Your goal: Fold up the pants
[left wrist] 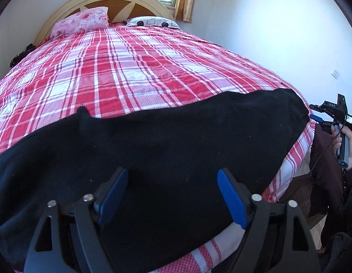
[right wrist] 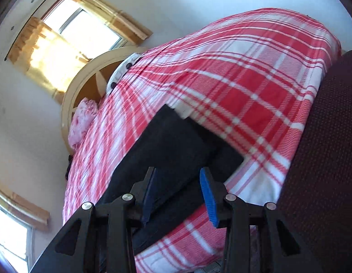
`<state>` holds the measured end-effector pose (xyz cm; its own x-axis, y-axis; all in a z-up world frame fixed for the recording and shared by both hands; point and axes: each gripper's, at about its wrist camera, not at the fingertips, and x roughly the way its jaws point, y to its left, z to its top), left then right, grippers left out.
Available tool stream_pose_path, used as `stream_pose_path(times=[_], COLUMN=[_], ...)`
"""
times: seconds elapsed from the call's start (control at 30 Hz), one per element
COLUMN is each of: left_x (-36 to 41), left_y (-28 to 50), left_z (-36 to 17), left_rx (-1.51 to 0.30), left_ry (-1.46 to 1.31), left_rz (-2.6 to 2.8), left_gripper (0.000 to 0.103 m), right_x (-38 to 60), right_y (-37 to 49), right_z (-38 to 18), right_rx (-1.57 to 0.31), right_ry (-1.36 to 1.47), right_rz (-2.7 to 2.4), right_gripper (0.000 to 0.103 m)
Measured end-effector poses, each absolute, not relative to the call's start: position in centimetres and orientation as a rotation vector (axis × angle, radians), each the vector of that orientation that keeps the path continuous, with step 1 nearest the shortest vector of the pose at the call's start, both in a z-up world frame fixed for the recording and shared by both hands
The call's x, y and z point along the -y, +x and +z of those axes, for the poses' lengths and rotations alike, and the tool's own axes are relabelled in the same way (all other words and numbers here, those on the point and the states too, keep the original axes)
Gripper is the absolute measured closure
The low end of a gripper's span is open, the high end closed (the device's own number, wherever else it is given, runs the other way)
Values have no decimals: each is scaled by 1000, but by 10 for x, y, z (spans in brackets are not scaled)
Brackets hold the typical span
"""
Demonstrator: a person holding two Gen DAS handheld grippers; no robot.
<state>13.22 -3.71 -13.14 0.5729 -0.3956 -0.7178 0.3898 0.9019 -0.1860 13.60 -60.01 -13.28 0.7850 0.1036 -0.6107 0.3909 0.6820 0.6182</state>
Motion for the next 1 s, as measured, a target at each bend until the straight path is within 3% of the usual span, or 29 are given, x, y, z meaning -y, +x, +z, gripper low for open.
stream_pose_path(times=[0.27, 0.33, 0.37, 0.4, 0.7, 1.0], left_x=[45, 47, 47, 48, 46, 47], left_y=[134, 133, 133, 132, 133, 132], left_z=[-135, -135, -136, -136, -137, -137], left_rx=[-832, -828, -825, -822, -817, -816], left_ry=[29, 38, 46, 52, 35, 58], left_rz=[-450, -448, -447, -448, -462, -468], left_gripper=[13, 13, 12, 12, 11, 10], right_x=[620, 625, 626, 626, 624, 635], right_y=[148, 150, 151, 152, 121, 130], right_z=[-150, -154, -154, -153, -117, -155], right_rx=[-712, -699, -684, -673, -557, -675], right_ry=[814, 854, 859, 860, 804, 834], right_rz=[-255, -241, -223, -207, -177, -249], right_gripper=[62, 73, 93, 96, 98, 97])
